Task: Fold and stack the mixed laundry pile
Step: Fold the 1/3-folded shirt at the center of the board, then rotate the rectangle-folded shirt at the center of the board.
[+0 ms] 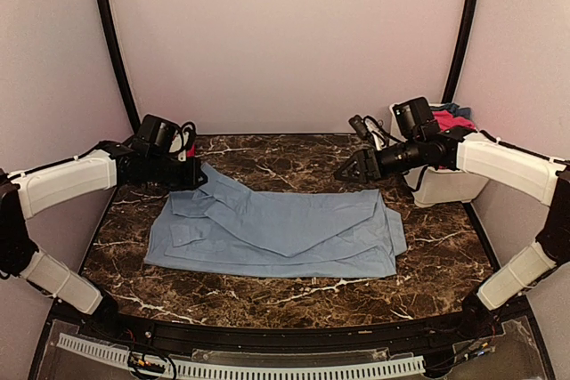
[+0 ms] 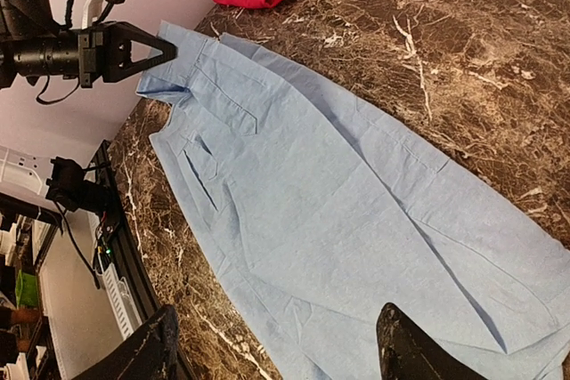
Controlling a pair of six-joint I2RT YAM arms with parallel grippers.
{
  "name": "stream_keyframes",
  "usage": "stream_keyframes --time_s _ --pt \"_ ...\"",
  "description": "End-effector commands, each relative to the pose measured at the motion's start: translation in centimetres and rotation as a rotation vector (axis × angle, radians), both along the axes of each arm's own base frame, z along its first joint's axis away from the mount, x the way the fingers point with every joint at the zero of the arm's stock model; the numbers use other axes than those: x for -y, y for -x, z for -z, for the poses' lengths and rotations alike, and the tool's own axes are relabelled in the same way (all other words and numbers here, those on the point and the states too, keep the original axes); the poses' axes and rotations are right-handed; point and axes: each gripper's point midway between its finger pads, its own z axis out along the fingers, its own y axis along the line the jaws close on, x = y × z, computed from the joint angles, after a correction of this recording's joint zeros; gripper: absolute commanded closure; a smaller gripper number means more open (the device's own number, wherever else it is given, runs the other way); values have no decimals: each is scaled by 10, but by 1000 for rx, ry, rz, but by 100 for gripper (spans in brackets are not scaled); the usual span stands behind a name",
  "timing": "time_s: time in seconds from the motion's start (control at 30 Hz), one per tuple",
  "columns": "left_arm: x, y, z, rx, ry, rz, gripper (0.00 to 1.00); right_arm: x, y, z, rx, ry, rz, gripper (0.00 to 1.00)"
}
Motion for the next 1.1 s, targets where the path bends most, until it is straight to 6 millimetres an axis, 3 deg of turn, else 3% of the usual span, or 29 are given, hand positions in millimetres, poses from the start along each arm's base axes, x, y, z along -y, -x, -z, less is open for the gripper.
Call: stream_keyframes --time_s 0.0,0.33,0.37,0.4,0.43,0.5,0.6,0.7,0.73,0.9,1.07 --pt "-14 -5 19 -43 13 -84 100 -3 3 2 -2 -45 -17 28" --pt "-39 -9 64 -146 -58 -182 100 -15 14 39 -80 -11 -36 31" --pt "-56 -12 82 -178 -158 -236 96 -20 22 47 -104 19 -34 32" --pt "-65 -13 83 -182 -207 -264 91 -20 25 49 -112 32 -26 33" --pt "-70 -13 87 -189 -237 -279 76 -19 28 52 -120 48 -12 33" --pt "-83 -15 81 -167 -291 -322 49 -13 34 57 -139 83 18 34" --pt "-93 -20 55 -97 -340 -342 33 -5 46 60 -152 132 44 35" --pt "-70 -28 23 18 -323 -228 30 -3 60 63 -183 142 49 35" --pt "-65 -29 20 22 -312 -205 31 -3 64 64 -191 144 48 35" --pt "-33 -36 44 -57 -268 -91 37 -11 83 80 -245 162 40 36" --pt "-11 -38 73 -115 -293 -10 43 -11 90 113 -324 222 65 38"
